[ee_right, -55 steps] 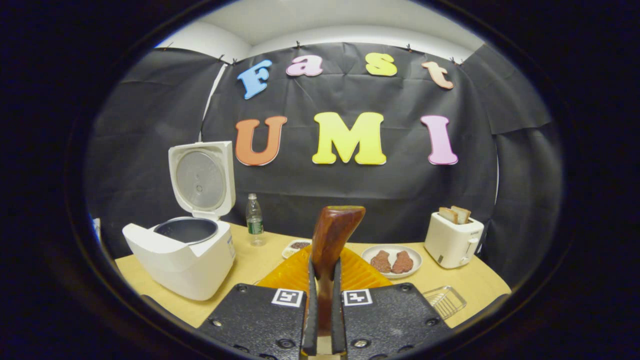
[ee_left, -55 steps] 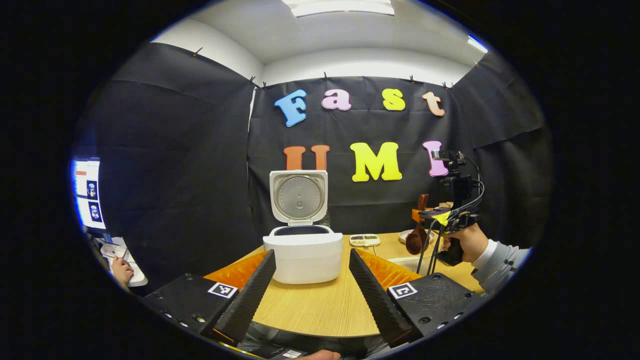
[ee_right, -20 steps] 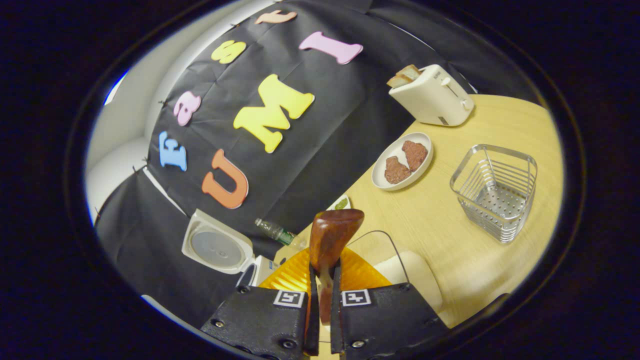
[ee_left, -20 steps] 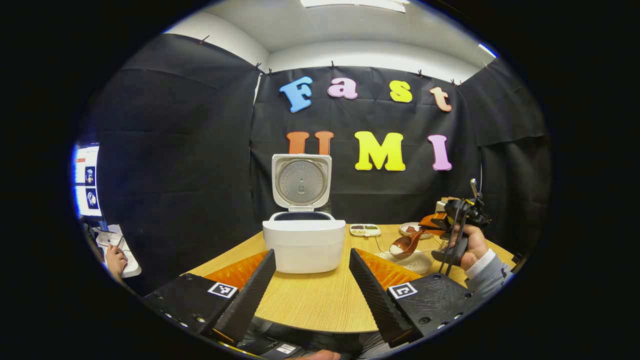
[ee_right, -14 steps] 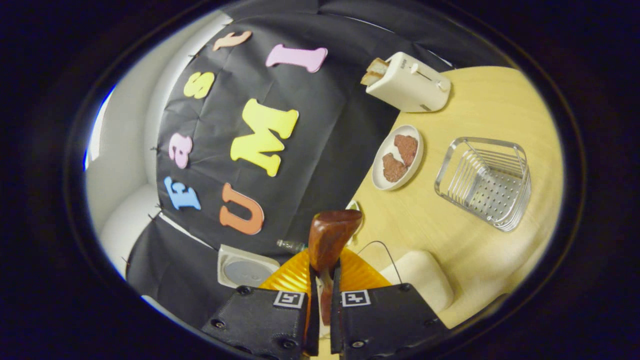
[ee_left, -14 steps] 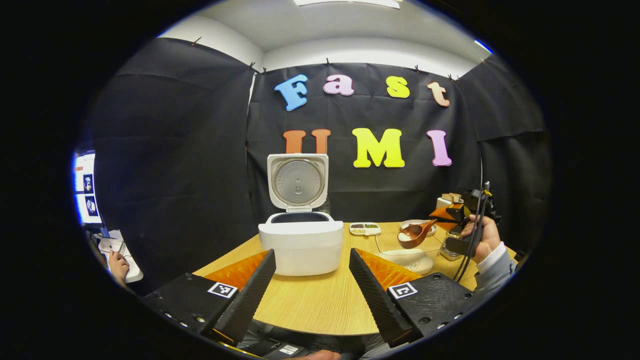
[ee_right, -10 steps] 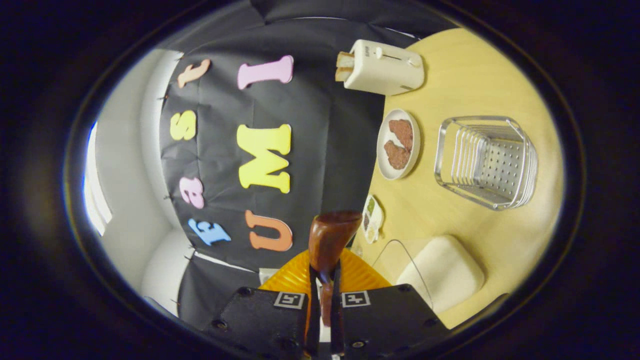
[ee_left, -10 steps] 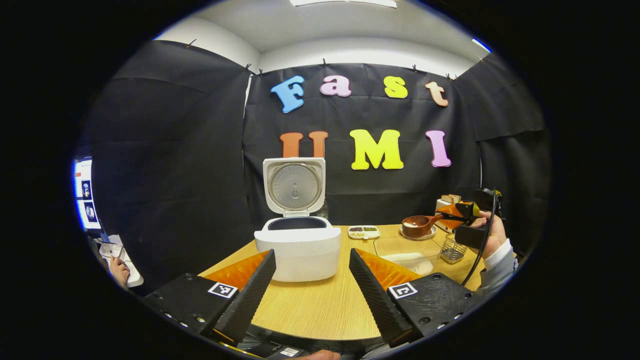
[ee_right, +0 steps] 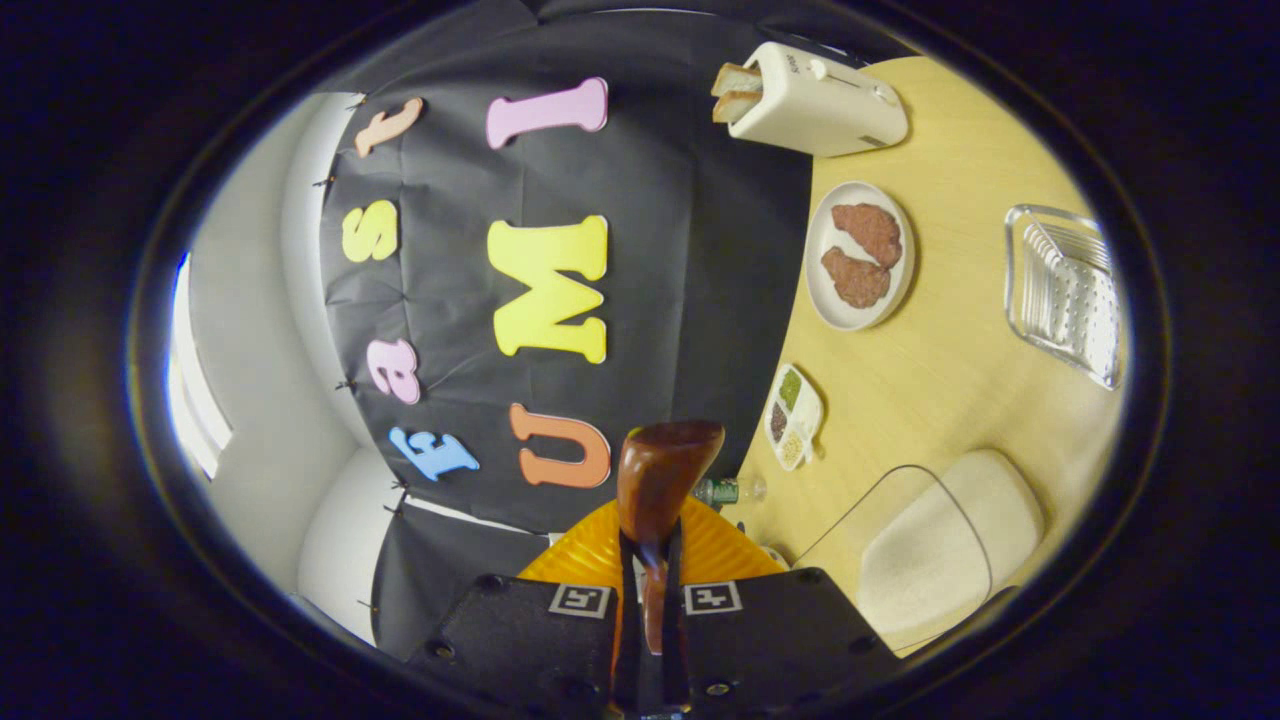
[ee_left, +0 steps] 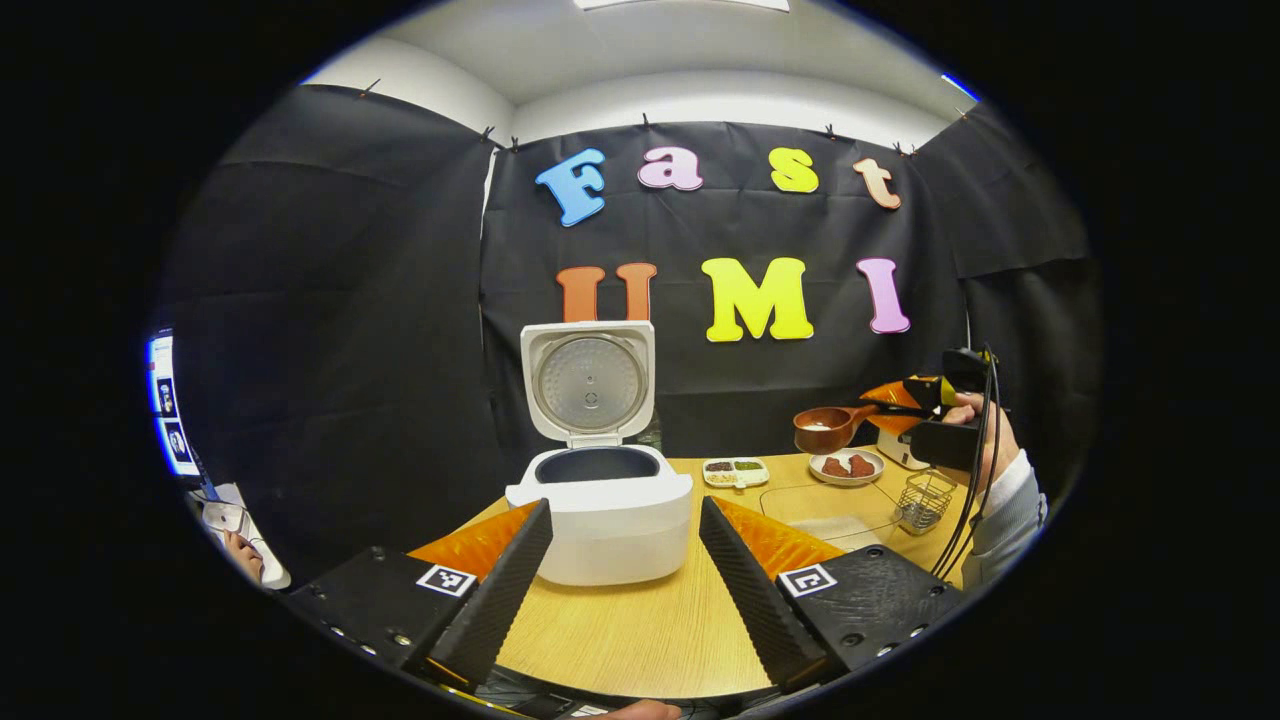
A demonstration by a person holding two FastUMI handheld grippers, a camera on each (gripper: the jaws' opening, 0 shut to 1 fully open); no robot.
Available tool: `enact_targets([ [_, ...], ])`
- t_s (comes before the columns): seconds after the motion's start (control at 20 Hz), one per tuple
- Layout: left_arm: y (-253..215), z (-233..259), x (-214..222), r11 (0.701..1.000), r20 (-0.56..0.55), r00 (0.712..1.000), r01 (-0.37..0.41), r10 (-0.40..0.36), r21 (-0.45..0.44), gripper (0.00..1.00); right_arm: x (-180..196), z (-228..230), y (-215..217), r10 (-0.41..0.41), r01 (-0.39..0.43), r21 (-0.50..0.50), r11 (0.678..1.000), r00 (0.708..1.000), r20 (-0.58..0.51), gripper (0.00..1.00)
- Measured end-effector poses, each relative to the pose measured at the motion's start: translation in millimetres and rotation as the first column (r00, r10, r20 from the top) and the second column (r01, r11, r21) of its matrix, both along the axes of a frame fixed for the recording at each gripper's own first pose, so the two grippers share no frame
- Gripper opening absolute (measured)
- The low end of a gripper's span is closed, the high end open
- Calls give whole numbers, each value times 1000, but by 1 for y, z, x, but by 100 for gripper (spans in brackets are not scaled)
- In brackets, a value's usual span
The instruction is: Close the left gripper, press the button to open the rice cooker; take a wooden spoon from the chopstick holder with the right hand, scoop a spoonful of rice and pour it into the rice cooker, then put the wooden spoon back into the chopstick holder.
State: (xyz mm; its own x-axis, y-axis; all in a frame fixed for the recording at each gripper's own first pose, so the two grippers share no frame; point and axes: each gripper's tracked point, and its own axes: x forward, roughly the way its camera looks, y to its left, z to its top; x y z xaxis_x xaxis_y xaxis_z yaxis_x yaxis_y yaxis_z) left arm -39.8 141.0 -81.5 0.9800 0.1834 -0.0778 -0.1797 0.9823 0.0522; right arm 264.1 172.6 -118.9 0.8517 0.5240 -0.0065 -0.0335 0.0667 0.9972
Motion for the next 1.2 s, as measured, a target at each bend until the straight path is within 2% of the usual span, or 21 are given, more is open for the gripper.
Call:
enact_targets([
  [0.35, 29, 12, 1, 998, 25, 999, -36, 37, -52, 95, 21, 46, 81, 72, -60, -145, 988, 994, 80, 13],
  [0.55, 52, 20, -10, 996, 35, 996, -79, 81, -31, 95, 34, 58, 133, 115, -90, -235, 968, 989, 95, 13],
  [0.6, 56, 21, -12, 996, 34, 995, -88, 89, -29, 94, 37, 58, 148, 133, -102, -270, 958, 986, 98, 13],
  [0.65, 57, 23, -14, 995, 34, 995, -91, 92, -28, 84, 39, 58, 164, 152, -115, -303, 946, 983, 101, 13],
  [0.7, 60, 24, -18, 995, 36, 995, -96, 97, -24, 94, 42, 57, 180, 171, -128, -334, 934, 980, 103, 13],
  [0.8, 66, 28, -22, 994, 40, 993, -110, 111, -16, 94, 44, 53, 213, 214, -157, -393, 906, 971, 106, 13],
  [0.85, 67, 29, -24, 994, 41, 993, -113, 114, -12, 84, 44, 51, 226, 229, -162, -424, 891, 967, 112, 13],
  [0.9, 69, 29, -25, 993, 40, 992, -117, 117, -9, 94, 44, 48, 239, 244, -166, -461, 872, 963, 116, 13],
  [1.1, 80, 22, -30, 990, 23, 990, -139, 139, -1, 94, 51, 33, 275, 265, -140, -587, 797, 955, 131, 13],
  [1.2, 78, 19, -27, 992, 9, 993, -119, 120, -38, 94, 54, 33, 287, 267, -107, -648, 754, 951, 154, 14],
])
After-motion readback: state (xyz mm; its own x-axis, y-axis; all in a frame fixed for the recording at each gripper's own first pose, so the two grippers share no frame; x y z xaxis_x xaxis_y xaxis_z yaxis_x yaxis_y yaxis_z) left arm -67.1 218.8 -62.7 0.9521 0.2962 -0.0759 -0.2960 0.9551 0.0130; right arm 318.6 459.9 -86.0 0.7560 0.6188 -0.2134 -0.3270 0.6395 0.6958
